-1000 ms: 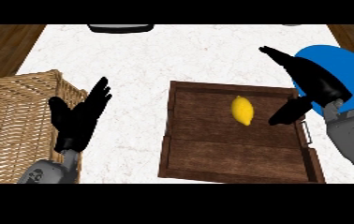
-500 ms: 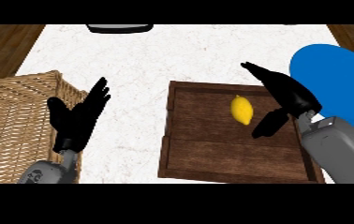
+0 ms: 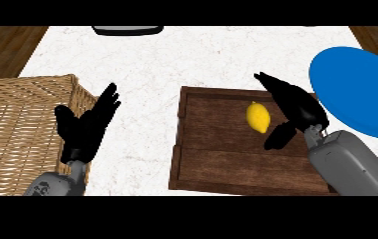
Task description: Pick the lemon from the tray and place it in the plate
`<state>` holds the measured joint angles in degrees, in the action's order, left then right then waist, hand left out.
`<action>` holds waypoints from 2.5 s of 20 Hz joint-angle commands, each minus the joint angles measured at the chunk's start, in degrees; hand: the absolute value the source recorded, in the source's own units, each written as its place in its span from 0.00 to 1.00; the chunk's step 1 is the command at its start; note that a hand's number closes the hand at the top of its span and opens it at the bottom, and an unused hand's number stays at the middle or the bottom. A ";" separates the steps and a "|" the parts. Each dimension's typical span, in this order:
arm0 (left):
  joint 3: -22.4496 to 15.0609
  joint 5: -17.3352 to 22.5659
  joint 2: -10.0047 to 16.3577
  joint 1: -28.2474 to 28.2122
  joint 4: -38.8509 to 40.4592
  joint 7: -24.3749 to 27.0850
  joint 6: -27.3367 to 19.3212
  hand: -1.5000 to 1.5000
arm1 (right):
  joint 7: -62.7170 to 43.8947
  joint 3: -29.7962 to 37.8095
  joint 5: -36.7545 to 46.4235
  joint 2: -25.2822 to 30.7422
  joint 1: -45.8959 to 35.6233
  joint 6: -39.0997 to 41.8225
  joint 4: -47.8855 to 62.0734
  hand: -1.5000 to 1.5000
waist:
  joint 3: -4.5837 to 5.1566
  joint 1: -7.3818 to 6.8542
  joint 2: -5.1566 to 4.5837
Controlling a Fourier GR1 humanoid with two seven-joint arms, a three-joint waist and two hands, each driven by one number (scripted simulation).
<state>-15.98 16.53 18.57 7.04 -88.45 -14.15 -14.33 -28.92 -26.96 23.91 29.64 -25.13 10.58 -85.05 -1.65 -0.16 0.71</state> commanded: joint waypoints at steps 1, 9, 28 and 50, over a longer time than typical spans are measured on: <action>-0.47 1.20 -1.12 -8.55 1.48 1.11 0.03 0.50 | -1.25 -0.55 2.14 -0.47 0.96 -0.38 0.02 0.00 | 1.68 -0.61 -0.62; -0.44 -0.04 -3.77 -6.79 4.81 2.58 0.32 0.50 | 2.78 -1.66 4.43 -3.85 0.08 -1.05 7.89 0.00 | 1.68 -0.65 -0.98; 1.17 -0.50 -2.77 -3.71 1.45 -2.44 2.42 0.50 | -9.58 7.29 14.43 -9.35 -10.13 -11.40 22.85 1.00 | 1.72 -2.41 -2.05; -0.83 -2.36 -4.31 -2.88 -0.99 -5.99 0.98 0.50 | -50.55 27.20 53.49 -8.39 -28.33 -55.14 41.10 1.00 | 1.74 -4.37 -2.33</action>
<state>-16.53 13.58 15.39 8.41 -92.43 -21.57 -13.07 -65.02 -2.66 71.94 22.26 -52.42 -33.32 -45.17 -0.80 -5.12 -1.41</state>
